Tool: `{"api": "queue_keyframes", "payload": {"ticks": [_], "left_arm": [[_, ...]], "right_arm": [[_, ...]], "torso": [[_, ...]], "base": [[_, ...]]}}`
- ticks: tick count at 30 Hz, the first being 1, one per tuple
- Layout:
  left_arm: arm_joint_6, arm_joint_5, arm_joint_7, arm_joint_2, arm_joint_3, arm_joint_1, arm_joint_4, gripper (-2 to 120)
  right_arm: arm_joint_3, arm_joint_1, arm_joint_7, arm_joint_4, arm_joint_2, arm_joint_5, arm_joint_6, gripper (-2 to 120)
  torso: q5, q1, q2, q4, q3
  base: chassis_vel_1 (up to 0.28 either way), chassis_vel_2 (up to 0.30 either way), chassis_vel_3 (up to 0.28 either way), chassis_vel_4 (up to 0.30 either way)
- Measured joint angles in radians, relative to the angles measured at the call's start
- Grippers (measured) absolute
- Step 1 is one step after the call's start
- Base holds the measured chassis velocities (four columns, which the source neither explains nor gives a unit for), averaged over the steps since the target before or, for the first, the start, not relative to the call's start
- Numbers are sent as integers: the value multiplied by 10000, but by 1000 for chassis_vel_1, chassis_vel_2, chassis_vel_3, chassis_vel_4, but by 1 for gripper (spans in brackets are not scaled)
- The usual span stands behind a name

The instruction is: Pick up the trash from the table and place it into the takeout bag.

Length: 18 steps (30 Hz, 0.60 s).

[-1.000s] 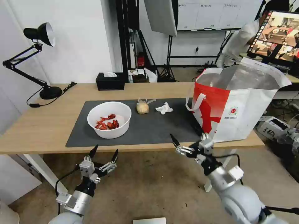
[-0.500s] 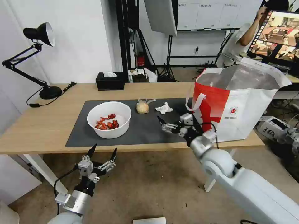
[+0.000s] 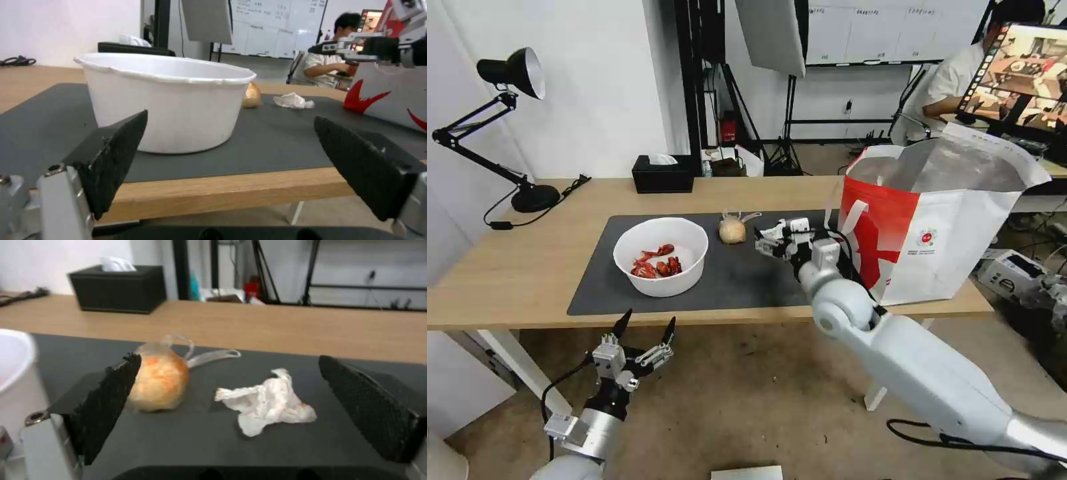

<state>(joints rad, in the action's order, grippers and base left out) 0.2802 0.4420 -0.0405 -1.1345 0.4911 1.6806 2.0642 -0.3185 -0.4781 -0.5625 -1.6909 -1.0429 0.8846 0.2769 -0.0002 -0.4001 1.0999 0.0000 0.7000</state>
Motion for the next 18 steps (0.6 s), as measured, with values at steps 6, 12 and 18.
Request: {"api": "queue_keyframes", "payload": {"ticks": [6,12,18], "left_arm": [[4,-2,-5,0,3,-18,-63,100],[6,-4,-8,19,0,-19,-78,100],[16,-35,-37,50,28,-16,-122,100]], "right_arm": [[-64,364,-297,925,-497,210,120,100],[-192,742,-755,1576,-817,763,286,100],[-215,1104,-924,2196,-964,1236,610,100]], "torso": [[2,0,0,-1,0],[2,0,0,1,0],[2,0,1,-1,0]], "base": [[0,0,0,0],[0,0,0,0],[0,0,0,0]]}}
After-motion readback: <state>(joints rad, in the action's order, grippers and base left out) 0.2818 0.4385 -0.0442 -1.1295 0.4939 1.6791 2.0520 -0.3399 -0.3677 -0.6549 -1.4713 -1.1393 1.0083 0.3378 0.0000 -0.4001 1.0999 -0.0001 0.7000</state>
